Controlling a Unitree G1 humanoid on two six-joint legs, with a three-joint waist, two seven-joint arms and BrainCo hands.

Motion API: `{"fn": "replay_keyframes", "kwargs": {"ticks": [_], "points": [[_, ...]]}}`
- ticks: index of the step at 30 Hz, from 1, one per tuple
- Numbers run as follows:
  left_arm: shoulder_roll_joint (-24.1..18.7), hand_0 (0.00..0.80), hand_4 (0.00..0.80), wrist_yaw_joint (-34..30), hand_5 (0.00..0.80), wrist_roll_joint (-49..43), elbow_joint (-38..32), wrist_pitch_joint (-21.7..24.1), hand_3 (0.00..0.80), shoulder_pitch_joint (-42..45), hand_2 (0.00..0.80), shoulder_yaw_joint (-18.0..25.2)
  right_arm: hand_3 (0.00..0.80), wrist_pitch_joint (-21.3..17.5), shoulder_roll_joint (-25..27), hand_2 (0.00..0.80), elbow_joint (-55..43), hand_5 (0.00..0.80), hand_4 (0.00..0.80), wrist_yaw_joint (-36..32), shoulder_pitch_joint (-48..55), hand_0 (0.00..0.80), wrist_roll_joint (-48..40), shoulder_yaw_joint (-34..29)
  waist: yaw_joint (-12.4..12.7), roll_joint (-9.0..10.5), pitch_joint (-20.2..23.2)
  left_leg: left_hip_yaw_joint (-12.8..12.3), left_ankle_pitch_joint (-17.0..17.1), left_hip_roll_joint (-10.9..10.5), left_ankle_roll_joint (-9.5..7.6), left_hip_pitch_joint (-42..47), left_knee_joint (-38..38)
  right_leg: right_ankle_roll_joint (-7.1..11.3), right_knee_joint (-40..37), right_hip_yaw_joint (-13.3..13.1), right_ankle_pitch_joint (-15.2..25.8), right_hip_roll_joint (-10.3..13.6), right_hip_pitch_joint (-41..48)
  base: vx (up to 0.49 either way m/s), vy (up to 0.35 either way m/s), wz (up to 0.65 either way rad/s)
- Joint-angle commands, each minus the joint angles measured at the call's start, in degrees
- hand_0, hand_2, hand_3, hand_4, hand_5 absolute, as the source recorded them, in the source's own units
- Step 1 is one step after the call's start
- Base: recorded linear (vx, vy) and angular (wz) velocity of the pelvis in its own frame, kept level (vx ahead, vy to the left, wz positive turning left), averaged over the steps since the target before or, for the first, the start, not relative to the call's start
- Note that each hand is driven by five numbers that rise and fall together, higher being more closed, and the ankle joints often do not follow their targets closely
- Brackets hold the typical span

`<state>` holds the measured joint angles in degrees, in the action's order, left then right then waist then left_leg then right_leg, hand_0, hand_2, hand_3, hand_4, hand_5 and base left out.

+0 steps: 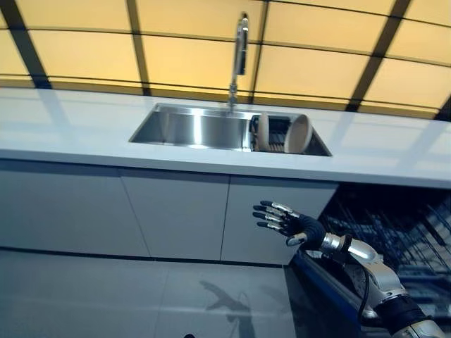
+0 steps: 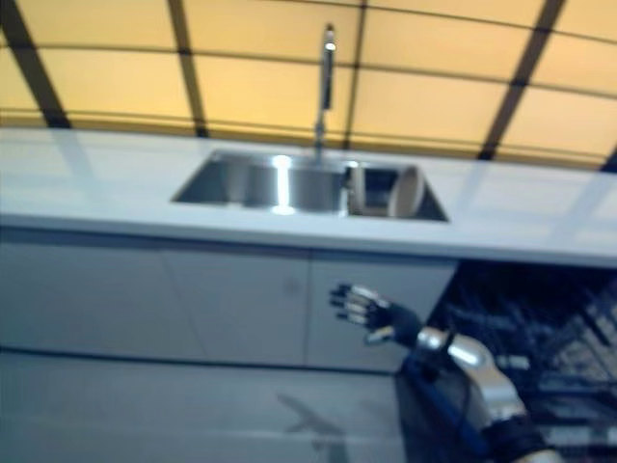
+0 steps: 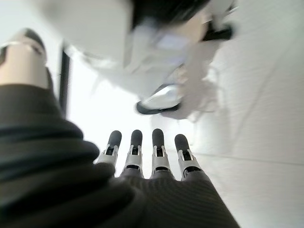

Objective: Take plates into dishwasher

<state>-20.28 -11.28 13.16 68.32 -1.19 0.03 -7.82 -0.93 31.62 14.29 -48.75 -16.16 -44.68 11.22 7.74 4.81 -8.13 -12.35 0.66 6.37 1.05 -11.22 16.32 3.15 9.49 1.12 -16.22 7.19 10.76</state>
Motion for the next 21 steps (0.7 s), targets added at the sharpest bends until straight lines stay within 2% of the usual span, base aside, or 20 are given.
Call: {"fn": "replay_keyframes", "kwargs": {"ticks": [1, 2, 5, 9, 11, 12, 13, 14, 15, 16, 17, 18, 19, 20, 21], "points": [[2.21, 0.000, 0.000, -0.73, 0.000, -1.78, 0.87, 0.89, 0.000, 1.77, 0.000, -3.97, 0.000, -1.10, -0.87, 0.000, -3.37, 0.000, 0.000, -1.65, 0.02, 0.000, -5.40, -4.18, 1.43, -0.12, 3.80, 2.65, 8.30, 0.83, 1.69, -5.70, -7.16, 4.74, -0.63, 4.01, 8.49, 2.21, 11.48, 0.342, 0.148, -0.03], [2.22, 0.000, 0.000, -0.80, 0.000, -2.00, 2.08, 1.35, 0.000, 1.46, 0.000, -4.27, 0.000, -1.46, -1.54, 0.000, -3.79, 0.000, 0.000, -1.49, 0.40, 0.000, -6.20, -5.13, 0.99, 0.26, 4.36, 2.99, 7.26, -0.03, 1.24, -5.58, -6.67, 5.21, -0.40, 3.72, 10.41, 2.78, 10.38, 0.413, 0.184, -0.09], [2.42, 0.000, 0.000, -1.36, 0.000, -2.65, 2.64, 0.74, 0.000, 0.86, 0.000, -4.19, 0.000, -2.24, -2.95, 0.000, -4.24, 0.000, 0.000, -0.96, -0.01, 0.000, -7.14, -6.36, 0.66, 0.52, 5.10, 2.32, 5.43, -1.15, 0.26, -5.62, -5.80, 5.52, -0.41, 4.35, 12.62, 3.79, 9.36, 0.220, 0.107, 0.16], [2.09, 0.000, 0.000, -1.46, 0.000, -5.18, 4.60, 0.63, 0.000, 0.04, 0.000, -4.41, 0.000, -5.08, -3.83, 0.000, -2.65, 0.000, 0.000, 1.38, -3.68, 0.000, -5.95, -5.54, 1.84, 0.99, 5.70, 1.88, 3.80, -3.62, -1.27, -8.17, -4.05, 5.28, 0.76, 4.49, 16.84, 5.11, 8.89, 0.094, 0.084, 0.15], [1.88, 0.000, 0.000, -1.69, 0.000, -5.95, 4.95, 0.33, 0.000, -0.16, 0.000, -4.37, 0.000, -5.84, -3.95, 0.000, -2.05, 0.000, 0.000, 2.63, -5.28, 0.000, -6.55, -4.92, 2.43, 1.09, 5.90, 2.05, 3.68, -4.56, -1.95, -8.24, -4.46, 5.76, 4.12, 4.36, 21.04, 6.11, 8.62, 0.067, 0.142, 0.01], [1.27, 0.000, 0.000, -2.12, 0.000, -5.55, 5.27, 0.82, 0.000, -0.50, 0.000, -4.48, 0.000, -6.51, -4.33, 0.000, -1.79, 0.000, 0.000, 3.55, -6.25, 0.000, -6.17, -4.54, 2.11, 0.98, 5.99, 2.12, 2.93, -5.99, -3.29, -6.84, -5.29, 6.46, 11.12, 3.49, 24.86, 6.26, 6.55, 0.201, 0.248, -0.10], [0.96, 0.000, 0.000, -2.11, 0.000, -6.30, 5.14, 0.91, 0.000, -0.59, 0.000, -4.29, 0.000, -6.76, -4.30, 0.000, -2.20, 0.000, 0.000, 4.21, -6.10, 0.000, -6.44, -4.73, 1.29, 0.05, 6.25, 2.53, 2.35, -6.64, -4.18, -4.25, -6.92, 6.47, 17.55, 2.08, 26.93, 4.32, 2.87, 0.286, 0.282, -0.10], [0.85, 0.000, 0.000, -1.79, 0.000, -6.78, 4.89, 0.64, 0.000, -0.50, 0.000, -4.30, 0.000, -6.67, -4.27, 0.000, -2.49, 0.000, 0.000, 4.45, -5.86, 0.000, -6.60, -4.98, 0.38, -0.13, 6.10, 2.97, 1.68, -7.35, -4.49, -2.36, -7.60, 6.15, 20.37, 1.86, 26.66, 3.63, 0.05, 0.380, 0.252, -0.05], [0.67, 0.000, 0.000, -0.74, 0.000, -7.00, 4.61, 0.40, 0.000, -0.19, 0.000, -4.31, 0.000, -6.58, -4.11, 0.000, -2.64, 0.000, 0.000, 4.93, -5.68, 0.000, -6.86, -5.49, -1.14, -0.82, 5.97, 4.11, 1.08, -7.73, -4.69, 0.42, -8.72, 5.32, 21.69, 1.29, 25.67, 1.38, -4.73, 0.330, 0.146, 0.15], [0.57, 0.000, 0.000, -0.30, 0.000, -7.01, 4.50, 0.24, 0.000, -0.07, 0.000, -4.20, 0.000, -6.50, -4.05, 0.000, -2.75, 0.000, 0.000, 5.30, -5.58, 0.000, -7.08, -5.68, -2.01, -0.57, 5.64, 4.61, 0.73, -8.42, -4.76, 1.72, -9.00, 5.14, 21.69, 1.43, 24.73, 0.94, -6.47, 0.412, 0.121, 0.75], [0.25, 0.000, 0.000, -0.04, 0.000, -7.81, 4.28, -0.12, 0.000, -0.03, 0.000, -3.61, 0.000, -5.98, -3.46, 0.000, -3.40, 0.000, 0.000, 6.31, -5.01, 0.000, -7.67, -6.50, -3.97, -1.08, 4.85, 6.07, 0.22, -8.88, -4.58, 5.39, -9.93, 4.23, 20.43, 2.55, 23.24, -1.18, -11.97, 0.412, 0.048, 0.84], [0.01, 0.000, 0.000, 0.06, 0.000, -9.01, 4.01, -0.44, 0.000, 0.01, 0.000, -2.91, 0.000, -5.59, -2.71, 0.000, -3.93, 0.000, 0.000, 7.16, -4.25, 0.000, -8.24, -7.46, -5.89, -1.51, 4.01, 7.23, -0.95, -8.92, -4.35, 9.49, -10.89, 4.02, 18.91, 4.26, 24.22, -1.27, -17.79, 0.428, -0.005, 0.75], [-0.04, 0.000, 0.000, 0.39, 0.000, -9.74, 3.48, -0.86, 0.000, 0.11, 0.000, -2.56, 0.000, -5.66, -2.35, 0.000, -4.14, 0.000, 0.000, 7.57, -3.84, 0.000, -8.61, -7.88, -7.02, -1.51, 3.59, 7.61, -1.85, -8.91, -4.22, 11.88, -11.53, 4.35, 16.99, 5.57, 27.64, 0.12, -21.56, 0.450, -0.136, 0.46], [-0.11, 0.000, 0.000, 1.15, 0.000, -10.29, 2.59, -1.63, 0.000, 0.36, 0.000, -2.34, 0.000, -5.72, -1.85, 0.000, -4.10, 0.000, 0.000, 7.83, -3.47, 0.000, -9.46, -8.39, -8.58, -1.02, 2.70, 8.37, -4.07, -9.00, -3.99, 15.71, -12.12, 5.24, 13.15, 7.39, 31.84, 3.20, -26.98, 0.332, -0.153, 0.48], [-0.10, 0.000, 0.000, 1.26, 0.000, -10.28, 2.46, -1.74, 0.000, 0.43, 0.000, -2.30, 0.000, -5.79, -1.74, 0.000, -4.02, 0.000, 0.000, 7.86, -3.48, 0.000, -9.60, -8.43, -9.06, -1.21, 2.32, 8.87, -4.73, -8.82, -3.94, 16.61, -12.18, 5.51, 12.75, 7.90, 31.70, 3.49, -27.05, 0.422, -0.252, 0.67]]}}
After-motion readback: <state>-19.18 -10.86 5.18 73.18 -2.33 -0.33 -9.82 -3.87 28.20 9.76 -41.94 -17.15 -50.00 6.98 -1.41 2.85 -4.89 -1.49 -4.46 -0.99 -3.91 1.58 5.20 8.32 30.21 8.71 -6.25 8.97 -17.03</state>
